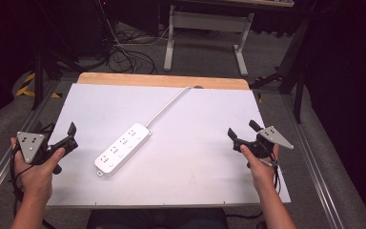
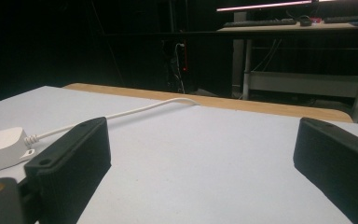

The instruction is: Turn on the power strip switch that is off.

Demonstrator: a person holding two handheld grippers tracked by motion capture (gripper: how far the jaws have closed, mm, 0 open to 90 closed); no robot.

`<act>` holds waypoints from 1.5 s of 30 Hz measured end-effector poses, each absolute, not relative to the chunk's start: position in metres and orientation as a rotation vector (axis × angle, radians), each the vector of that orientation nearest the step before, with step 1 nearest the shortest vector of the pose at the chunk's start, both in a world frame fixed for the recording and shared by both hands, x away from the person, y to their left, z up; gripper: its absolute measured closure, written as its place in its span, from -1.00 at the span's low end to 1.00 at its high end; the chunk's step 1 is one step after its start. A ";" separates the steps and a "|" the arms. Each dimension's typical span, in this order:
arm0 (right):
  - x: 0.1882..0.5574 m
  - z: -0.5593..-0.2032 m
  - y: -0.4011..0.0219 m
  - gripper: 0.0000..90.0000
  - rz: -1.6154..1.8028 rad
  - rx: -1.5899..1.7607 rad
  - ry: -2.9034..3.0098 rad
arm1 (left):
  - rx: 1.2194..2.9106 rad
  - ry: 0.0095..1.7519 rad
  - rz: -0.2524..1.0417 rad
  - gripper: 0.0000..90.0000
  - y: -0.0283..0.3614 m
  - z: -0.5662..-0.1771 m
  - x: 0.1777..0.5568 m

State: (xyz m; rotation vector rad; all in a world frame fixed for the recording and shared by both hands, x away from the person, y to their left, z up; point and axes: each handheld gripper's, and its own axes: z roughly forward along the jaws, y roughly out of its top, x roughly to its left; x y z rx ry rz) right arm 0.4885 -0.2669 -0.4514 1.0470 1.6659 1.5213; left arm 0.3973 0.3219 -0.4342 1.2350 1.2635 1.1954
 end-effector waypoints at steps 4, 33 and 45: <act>0.488 -0.452 -0.267 -0.90 1.518 1.048 1.666 | 1.224 1.270 1.198 -0.90 0.323 -0.434 0.397; 0.487 -0.451 -0.268 -0.90 1.517 1.047 1.658 | 1.219 1.267 1.175 -0.39 0.325 -0.433 0.396; 0.487 -0.450 -0.269 -0.90 1.521 1.049 1.653 | 1.262 1.234 1.165 0.32 0.324 -0.432 0.396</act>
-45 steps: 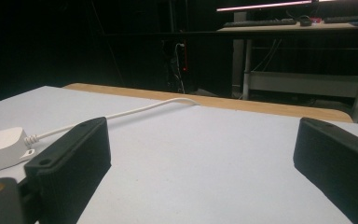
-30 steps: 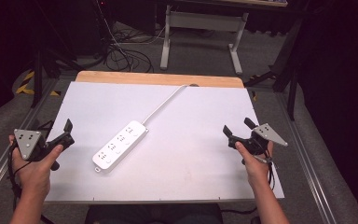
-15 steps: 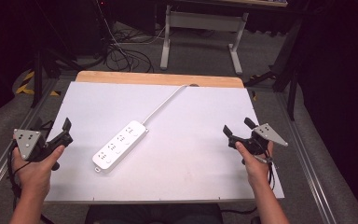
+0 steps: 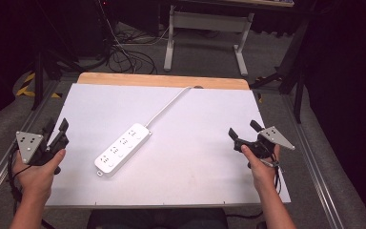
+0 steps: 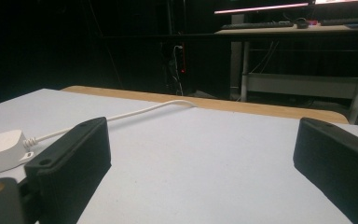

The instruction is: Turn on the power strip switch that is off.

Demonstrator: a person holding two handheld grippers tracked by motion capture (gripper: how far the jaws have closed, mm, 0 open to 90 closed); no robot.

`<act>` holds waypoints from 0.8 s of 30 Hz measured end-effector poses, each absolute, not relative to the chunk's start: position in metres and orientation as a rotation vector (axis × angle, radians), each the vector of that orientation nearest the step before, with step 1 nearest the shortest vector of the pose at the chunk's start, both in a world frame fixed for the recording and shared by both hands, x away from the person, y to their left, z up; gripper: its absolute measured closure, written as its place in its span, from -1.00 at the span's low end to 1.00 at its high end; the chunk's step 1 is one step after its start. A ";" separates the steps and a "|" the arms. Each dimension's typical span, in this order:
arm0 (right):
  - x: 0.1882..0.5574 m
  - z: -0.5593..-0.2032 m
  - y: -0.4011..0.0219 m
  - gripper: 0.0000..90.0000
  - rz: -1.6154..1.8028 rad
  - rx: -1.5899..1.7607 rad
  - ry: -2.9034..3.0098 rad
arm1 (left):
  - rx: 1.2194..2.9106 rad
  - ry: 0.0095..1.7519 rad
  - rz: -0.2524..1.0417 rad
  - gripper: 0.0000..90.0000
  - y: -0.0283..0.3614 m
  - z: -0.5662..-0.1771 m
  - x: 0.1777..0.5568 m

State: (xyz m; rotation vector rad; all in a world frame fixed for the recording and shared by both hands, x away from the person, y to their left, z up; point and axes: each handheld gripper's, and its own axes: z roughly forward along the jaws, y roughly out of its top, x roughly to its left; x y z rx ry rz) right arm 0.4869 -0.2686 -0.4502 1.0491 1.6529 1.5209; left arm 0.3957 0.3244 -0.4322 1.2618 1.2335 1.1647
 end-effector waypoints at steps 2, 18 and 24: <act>0.487 -0.450 -0.269 -0.90 1.523 1.050 1.653 | 1.270 1.230 1.163 0.50 0.325 -0.432 0.396; 0.486 -0.450 -0.269 -0.90 1.528 1.049 1.651 | 1.307 1.213 1.148 0.95 0.325 -0.432 0.396; 0.485 -0.449 -0.270 -0.90 1.526 1.048 1.649 | 1.320 1.198 1.130 1.00 0.326 -0.432 0.396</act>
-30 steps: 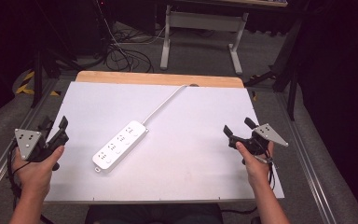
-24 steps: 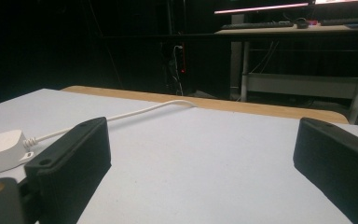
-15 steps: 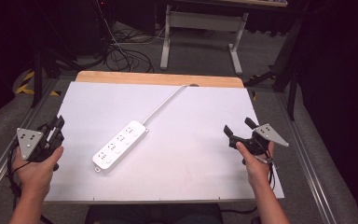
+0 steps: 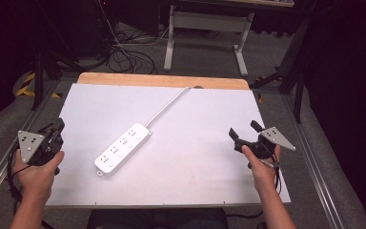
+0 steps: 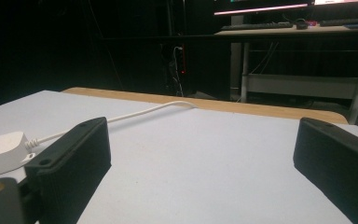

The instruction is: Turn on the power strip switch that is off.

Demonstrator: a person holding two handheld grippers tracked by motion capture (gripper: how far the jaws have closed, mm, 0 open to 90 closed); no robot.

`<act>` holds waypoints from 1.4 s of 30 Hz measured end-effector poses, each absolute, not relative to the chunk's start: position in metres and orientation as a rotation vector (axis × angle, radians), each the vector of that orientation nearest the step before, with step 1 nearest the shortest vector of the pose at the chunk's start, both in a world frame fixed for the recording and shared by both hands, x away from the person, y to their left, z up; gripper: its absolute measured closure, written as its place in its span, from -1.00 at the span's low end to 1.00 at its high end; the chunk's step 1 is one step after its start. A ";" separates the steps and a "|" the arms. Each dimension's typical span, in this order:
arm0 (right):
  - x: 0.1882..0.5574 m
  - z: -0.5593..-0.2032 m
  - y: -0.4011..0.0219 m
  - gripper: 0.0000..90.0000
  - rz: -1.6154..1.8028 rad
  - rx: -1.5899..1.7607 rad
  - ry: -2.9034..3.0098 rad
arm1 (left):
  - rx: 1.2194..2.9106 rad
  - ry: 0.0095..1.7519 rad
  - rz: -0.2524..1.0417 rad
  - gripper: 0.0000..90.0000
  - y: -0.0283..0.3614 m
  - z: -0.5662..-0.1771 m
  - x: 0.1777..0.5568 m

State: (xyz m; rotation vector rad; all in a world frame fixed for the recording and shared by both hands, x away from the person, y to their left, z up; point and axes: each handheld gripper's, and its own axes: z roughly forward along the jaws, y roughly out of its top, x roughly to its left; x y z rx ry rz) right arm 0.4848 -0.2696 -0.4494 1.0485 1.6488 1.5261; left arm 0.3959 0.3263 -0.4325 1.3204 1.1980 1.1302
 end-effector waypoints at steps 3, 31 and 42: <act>0.485 -0.449 -0.270 -0.90 1.528 1.051 1.651 | 1.327 1.187 1.134 1.00 0.326 -0.432 0.396; 0.481 -0.450 -0.269 -0.90 1.533 1.049 1.669 | 1.515 1.092 0.997 1.00 0.305 -0.435 0.407; 0.481 -0.450 -0.269 -0.90 1.532 1.057 1.670 | 1.611 1.057 0.904 1.00 0.287 -0.438 0.413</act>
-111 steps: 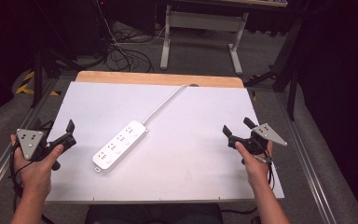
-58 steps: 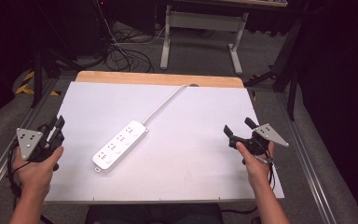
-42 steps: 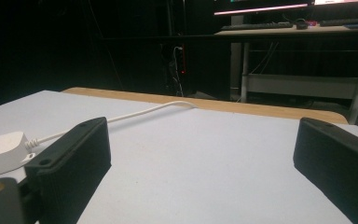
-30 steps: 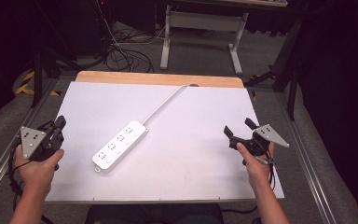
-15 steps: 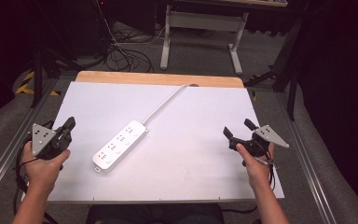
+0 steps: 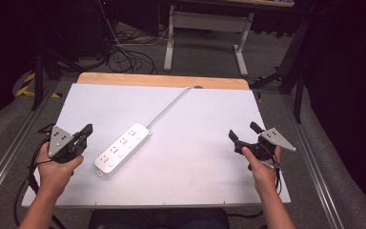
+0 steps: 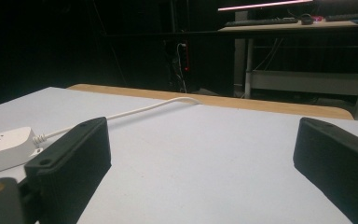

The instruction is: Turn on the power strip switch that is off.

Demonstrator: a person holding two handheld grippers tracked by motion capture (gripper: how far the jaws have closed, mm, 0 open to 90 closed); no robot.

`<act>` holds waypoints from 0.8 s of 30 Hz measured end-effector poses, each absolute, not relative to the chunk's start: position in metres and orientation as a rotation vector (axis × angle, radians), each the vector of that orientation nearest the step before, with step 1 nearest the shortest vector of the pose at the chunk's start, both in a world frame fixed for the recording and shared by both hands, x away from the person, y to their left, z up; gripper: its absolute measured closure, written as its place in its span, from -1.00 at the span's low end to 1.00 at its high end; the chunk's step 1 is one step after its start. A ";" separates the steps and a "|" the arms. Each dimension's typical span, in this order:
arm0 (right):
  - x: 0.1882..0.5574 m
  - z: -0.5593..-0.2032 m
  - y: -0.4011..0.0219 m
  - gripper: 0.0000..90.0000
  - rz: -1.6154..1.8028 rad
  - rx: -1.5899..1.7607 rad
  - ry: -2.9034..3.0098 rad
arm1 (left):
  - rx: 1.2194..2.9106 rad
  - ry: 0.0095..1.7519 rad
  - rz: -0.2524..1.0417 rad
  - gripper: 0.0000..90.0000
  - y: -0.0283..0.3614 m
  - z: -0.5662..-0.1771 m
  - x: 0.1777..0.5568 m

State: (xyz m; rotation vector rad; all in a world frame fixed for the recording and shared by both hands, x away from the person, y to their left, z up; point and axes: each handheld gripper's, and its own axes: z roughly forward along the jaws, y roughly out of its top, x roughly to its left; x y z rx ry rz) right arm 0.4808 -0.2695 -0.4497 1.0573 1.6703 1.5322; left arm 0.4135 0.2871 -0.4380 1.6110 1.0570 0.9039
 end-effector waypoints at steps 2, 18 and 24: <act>0.481 -0.450 -0.270 -0.89 1.533 1.058 1.669 | 1.630 1.065 0.865 1.00 0.284 -0.439 0.415; 0.480 -0.450 -0.271 -0.89 1.532 1.054 1.671 | 1.804 1.041 0.710 1.00 0.249 -0.450 0.423; 0.479 -0.449 -0.271 -0.89 1.530 1.053 1.669 | 1.867 1.053 0.651 1.00 0.243 -0.451 0.425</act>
